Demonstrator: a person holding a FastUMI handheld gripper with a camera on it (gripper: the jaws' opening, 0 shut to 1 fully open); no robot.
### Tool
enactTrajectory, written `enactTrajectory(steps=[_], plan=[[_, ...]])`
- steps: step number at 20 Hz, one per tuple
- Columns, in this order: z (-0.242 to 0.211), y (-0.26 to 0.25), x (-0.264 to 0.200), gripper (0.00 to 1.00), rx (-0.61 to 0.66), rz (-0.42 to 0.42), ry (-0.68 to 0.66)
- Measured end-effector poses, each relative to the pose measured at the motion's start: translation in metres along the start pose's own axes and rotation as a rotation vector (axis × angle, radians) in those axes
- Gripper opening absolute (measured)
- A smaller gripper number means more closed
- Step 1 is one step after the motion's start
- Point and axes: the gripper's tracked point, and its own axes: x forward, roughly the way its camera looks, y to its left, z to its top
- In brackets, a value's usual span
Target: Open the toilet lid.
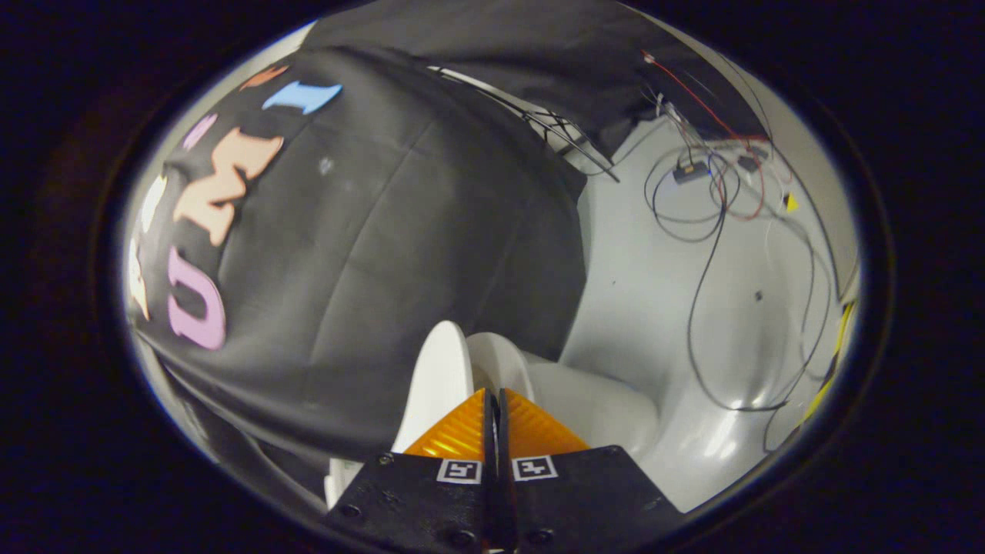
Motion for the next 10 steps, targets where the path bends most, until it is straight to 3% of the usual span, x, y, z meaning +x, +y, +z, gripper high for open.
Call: enactTrajectory(steps=[3, 10], plan=[[0.004, 0.043, -0.025, 0.01, -0.058, 0.023, -0.041], [-0.013, 0.153, -0.096, 0.0, -0.176, 0.198, -0.159]])
